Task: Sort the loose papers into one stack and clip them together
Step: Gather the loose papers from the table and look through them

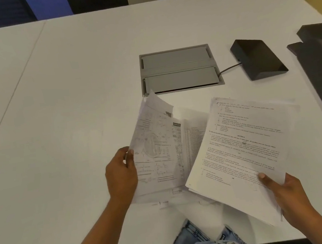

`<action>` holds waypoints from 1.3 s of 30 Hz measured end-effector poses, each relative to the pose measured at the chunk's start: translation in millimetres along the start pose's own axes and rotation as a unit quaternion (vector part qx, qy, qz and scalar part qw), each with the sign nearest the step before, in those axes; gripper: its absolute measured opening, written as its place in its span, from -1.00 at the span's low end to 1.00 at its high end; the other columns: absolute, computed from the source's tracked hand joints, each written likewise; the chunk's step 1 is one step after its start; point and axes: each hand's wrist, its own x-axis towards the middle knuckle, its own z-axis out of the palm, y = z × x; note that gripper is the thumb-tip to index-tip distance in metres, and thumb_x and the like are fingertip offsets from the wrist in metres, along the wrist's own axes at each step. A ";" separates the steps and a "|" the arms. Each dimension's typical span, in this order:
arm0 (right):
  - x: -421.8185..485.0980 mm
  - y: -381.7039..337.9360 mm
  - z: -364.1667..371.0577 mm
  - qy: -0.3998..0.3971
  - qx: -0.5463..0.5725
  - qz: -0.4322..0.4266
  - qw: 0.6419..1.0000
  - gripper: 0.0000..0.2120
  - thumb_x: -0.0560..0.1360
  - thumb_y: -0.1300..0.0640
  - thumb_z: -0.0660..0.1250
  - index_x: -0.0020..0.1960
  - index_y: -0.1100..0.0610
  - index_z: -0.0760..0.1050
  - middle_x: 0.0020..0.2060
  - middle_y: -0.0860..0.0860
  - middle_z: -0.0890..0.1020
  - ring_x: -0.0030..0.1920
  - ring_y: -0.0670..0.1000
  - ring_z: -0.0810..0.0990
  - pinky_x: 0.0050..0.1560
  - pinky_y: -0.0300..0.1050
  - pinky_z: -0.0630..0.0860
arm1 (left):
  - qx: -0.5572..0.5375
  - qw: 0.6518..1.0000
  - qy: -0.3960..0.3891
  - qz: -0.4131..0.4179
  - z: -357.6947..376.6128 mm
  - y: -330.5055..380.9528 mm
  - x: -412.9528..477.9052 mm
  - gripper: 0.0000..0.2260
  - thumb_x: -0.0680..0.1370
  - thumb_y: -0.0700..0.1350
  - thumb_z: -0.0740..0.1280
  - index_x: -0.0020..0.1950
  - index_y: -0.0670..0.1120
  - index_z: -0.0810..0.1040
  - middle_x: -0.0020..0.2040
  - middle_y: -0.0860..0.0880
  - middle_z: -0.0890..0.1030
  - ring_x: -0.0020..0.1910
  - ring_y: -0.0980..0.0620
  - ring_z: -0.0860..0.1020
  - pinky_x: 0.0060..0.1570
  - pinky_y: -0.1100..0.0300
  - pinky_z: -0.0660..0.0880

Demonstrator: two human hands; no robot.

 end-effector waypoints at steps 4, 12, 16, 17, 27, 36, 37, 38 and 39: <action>-0.6 -0.4 -0.2 -0.019 0.013 0.000 1.000 -0.51 0.13 -0.24 0.53 -0.02 -0.07 0.55 -0.22 -0.29 0.71 -0.03 -0.04 0.62 0.09 0.00 0.50 | -0.038 0.998 0.038 -0.020 -27.8 -0.6 8.8 -0.88 0.61 -0.15 0.33 0.06 -0.14 0.64 -0.17 -0.02 0.62 -0.30 0.09 0.56 -0.36 0.55 0.40; 2.7 3.7 -1.1 -0.033 0.026 0.003 0.999 -0.19 -0.15 -0.45 0.54 0.01 -0.08 0.59 -0.10 -0.21 0.73 0.06 0.07 0.65 0.18 0.11 0.50 | -0.126 0.986 0.100 -0.047 -63.9 9.3 12.2 -0.95 0.59 -0.12 0.37 0.01 -0.06 0.60 -0.13 -0.01 0.60 -0.36 0.28 0.56 -0.28 0.33 0.43; 4.9 3.9 2.7 -0.042 0.027 -0.005 0.999 -0.20 -0.14 -0.44 0.55 0.00 -0.07 0.59 -0.12 -0.23 0.73 0.03 0.06 0.65 0.11 0.04 0.52 | -0.207 0.970 0.104 -0.073 -66.8 13.7 10.2 -0.95 0.56 -0.13 0.41 0.00 -0.05 0.61 -0.13 0.00 0.62 -0.23 0.19 0.60 -0.16 0.20 0.56; 6.5 4.9 4.4 -0.044 0.030 -0.011 0.999 -0.27 -0.07 -0.40 0.56 0.00 -0.07 0.58 -0.13 -0.24 0.73 0.02 0.04 0.66 0.12 0.05 0.52 | -0.228 0.965 0.102 -0.080 -66.1 14.9 10.0 -0.97 0.55 -0.13 0.42 -0.03 -0.02 0.62 -0.11 -0.04 0.63 -0.17 0.07 0.61 -0.12 0.14 0.58; 16.1 9.5 9.4 -0.022 0.008 -0.014 1.000 -0.76 0.50 0.21 0.39 0.15 0.05 0.53 -0.01 -0.05 0.66 0.02 0.05 0.63 0.16 0.13 0.52 | -0.344 0.927 0.082 -0.125 -63.0 33.9 1.6 -0.88 0.55 -0.18 0.42 -0.09 0.05 0.62 -0.13 0.02 0.68 -0.15 0.06 0.67 -0.12 0.20 0.61; 12.7 5.7 17.8 -0.055 -0.022 -0.020 0.998 -0.65 0.47 0.13 0.43 0.24 0.14 0.56 0.06 0.06 0.70 0.04 0.08 0.68 0.13 0.09 0.58 | -0.377 0.909 -0.042 -0.172 -44.5 48.3 -23.2 -0.93 0.54 -0.18 0.41 0.00 -0.11 0.61 -0.08 -0.10 0.73 -0.16 -0.03 0.69 -0.11 0.05 0.67; 11.4 3.7 21.3 -0.068 -0.026 -0.018 0.997 -0.66 0.47 0.10 0.44 0.23 0.13 0.57 0.05 0.06 0.71 0.03 0.08 0.70 0.11 0.12 0.60 | -0.382 0.906 -0.057 -0.176 -39.9 49.8 -28.3 -0.95 0.54 -0.19 0.40 -0.01 -0.12 0.60 -0.10 -0.11 0.73 -0.19 -0.02 0.69 -0.13 0.06 0.67; 10.1 1.4 25.0 -0.080 -0.025 -0.016 0.996 -0.67 0.46 0.08 0.45 0.21 0.12 0.58 0.03 0.06 0.72 0.02 0.09 0.71 0.10 0.15 0.61 | -0.384 0.903 -0.069 -0.179 -35.4 50.6 -32.9 -0.97 0.54 -0.20 0.40 -0.03 -0.12 0.61 -0.12 -0.10 0.73 -0.21 -0.01 0.69 -0.15 0.07 0.67; 8.2 -1.6 28.6 -0.092 -0.022 -0.017 0.995 -0.69 0.46 0.07 0.45 0.19 0.11 0.60 0.01 0.06 0.73 0.01 0.10 0.71 0.08 0.17 0.61 | -0.384 0.901 -0.079 -0.183 -31.3 51.2 -36.9 -0.98 0.55 -0.20 0.39 -0.04 -0.12 0.61 -0.14 -0.09 0.74 -0.23 -0.01 0.69 -0.17 0.06 0.67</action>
